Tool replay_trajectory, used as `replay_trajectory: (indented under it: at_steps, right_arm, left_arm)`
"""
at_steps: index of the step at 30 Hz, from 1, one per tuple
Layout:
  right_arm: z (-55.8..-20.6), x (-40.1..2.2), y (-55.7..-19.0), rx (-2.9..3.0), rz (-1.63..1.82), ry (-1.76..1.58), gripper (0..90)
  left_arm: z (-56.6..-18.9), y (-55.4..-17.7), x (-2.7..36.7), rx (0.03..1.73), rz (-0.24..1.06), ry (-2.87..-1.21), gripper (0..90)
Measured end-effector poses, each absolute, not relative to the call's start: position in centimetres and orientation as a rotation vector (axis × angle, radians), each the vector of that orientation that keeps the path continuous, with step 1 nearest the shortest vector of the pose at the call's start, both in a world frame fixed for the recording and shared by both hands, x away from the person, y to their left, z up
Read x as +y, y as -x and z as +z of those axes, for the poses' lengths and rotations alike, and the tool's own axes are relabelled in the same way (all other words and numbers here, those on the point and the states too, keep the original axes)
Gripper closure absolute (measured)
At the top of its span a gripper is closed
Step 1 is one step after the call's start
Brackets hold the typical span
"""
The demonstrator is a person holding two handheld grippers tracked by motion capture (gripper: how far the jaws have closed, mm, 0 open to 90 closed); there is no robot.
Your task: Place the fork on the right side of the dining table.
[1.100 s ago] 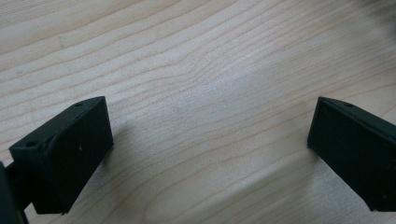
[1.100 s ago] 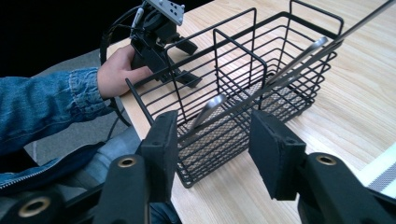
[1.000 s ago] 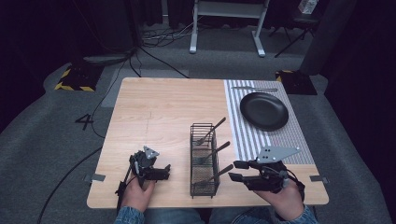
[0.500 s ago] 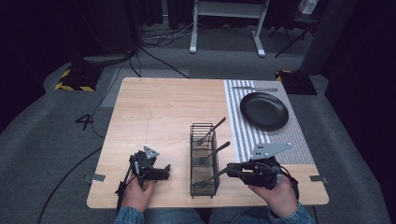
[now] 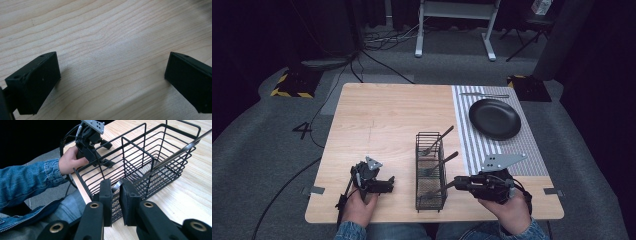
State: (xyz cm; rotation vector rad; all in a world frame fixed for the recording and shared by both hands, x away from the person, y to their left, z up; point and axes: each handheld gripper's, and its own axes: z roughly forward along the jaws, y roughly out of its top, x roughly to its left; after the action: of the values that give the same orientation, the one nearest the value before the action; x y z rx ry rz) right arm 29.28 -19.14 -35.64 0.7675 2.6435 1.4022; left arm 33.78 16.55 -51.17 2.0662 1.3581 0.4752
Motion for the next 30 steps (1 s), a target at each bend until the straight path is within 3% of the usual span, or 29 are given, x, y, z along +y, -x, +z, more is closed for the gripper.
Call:
replay_trajectory:
  at_steps: [10, 30]
  right_arm:
    - [-35.3, -19.1, -29.0, 2.614, 1.435, -0.758, 86.1]
    - [-32.7, -19.6, -28.5, 2.504, 1.534, -0.72, 86.8]
  left_arm:
    - [-51.2, -33.8, 16.6, 1.358, 0.475, -2.066, 0.2]
    - [-51.1, -33.9, 16.5, 1.358, 0.474, -2.07, 0.2]
